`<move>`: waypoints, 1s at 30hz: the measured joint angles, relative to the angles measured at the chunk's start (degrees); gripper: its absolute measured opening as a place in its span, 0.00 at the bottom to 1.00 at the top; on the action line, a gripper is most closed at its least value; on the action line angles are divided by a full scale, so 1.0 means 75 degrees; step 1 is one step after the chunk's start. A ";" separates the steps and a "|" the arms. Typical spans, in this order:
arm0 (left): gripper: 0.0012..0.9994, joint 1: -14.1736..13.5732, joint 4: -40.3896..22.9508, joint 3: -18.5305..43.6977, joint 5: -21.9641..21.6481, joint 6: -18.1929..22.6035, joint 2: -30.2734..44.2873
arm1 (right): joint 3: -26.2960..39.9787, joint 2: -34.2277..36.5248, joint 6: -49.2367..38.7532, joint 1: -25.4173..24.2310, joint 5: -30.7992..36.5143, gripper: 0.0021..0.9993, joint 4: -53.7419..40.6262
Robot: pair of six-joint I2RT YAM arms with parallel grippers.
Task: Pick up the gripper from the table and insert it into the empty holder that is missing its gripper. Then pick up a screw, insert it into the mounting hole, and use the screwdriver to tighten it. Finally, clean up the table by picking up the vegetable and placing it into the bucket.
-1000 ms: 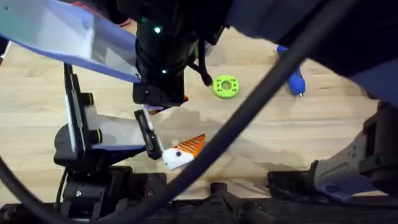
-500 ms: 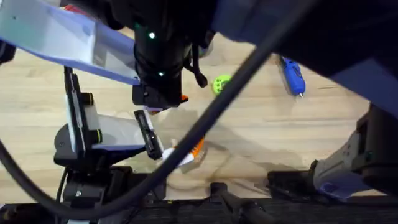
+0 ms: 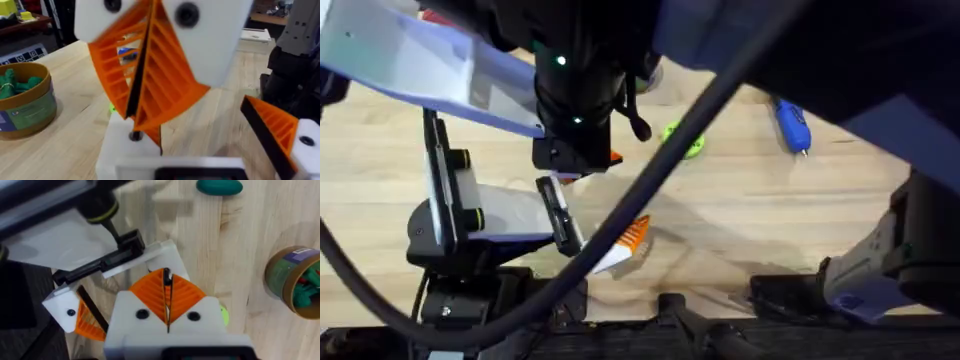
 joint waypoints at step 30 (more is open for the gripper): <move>0.99 0.0000 -0.0003 0.0000 0.0000 -0.0006 0.0000 | 0.0000 0.0256 0.0050 0.0079 0.0006 0.00 0.0020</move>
